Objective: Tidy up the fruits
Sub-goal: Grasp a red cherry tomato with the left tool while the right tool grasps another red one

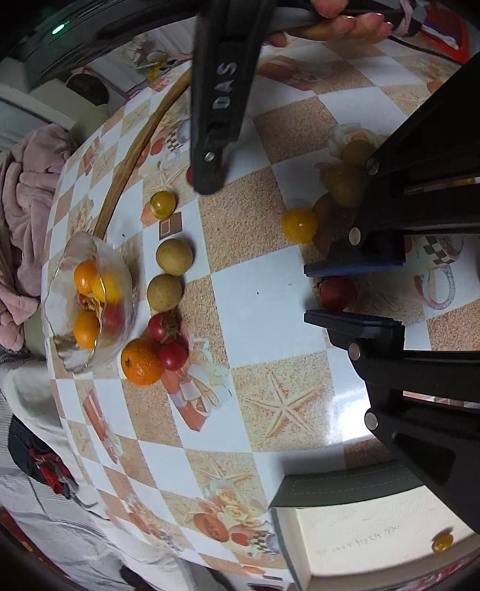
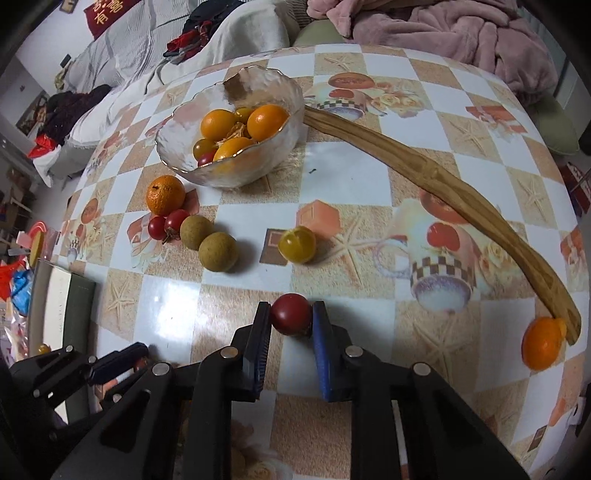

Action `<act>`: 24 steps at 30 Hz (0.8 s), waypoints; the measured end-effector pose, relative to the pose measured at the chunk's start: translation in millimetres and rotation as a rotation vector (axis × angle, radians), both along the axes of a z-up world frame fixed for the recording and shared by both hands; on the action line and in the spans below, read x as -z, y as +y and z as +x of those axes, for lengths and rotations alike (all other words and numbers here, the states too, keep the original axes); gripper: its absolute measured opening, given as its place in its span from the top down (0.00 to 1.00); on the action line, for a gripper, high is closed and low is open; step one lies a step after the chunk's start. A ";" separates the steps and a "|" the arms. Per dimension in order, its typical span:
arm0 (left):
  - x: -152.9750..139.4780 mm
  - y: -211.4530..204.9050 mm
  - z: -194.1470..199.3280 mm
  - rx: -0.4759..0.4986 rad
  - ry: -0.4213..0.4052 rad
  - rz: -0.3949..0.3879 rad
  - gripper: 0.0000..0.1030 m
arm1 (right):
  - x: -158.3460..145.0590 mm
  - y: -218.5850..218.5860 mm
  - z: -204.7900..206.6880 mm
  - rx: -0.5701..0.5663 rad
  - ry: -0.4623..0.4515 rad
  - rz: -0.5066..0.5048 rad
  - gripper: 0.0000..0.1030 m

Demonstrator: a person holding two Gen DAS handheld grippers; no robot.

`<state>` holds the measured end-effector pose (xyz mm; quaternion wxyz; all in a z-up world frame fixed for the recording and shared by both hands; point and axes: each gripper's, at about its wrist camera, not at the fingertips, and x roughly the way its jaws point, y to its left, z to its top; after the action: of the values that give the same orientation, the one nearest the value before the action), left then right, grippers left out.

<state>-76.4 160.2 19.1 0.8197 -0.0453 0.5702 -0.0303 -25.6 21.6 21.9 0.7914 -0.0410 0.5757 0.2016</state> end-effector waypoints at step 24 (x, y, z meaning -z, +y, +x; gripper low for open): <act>-40.4 44.0 -35.5 -0.081 -0.061 -0.050 0.81 | -25.7 7.1 -44.7 -0.012 0.044 0.069 0.77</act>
<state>-111.9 204.2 59.5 0.8358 -0.0879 0.5417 -0.0125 -70.4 28.7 47.6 0.7781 -0.0126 0.5855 0.2272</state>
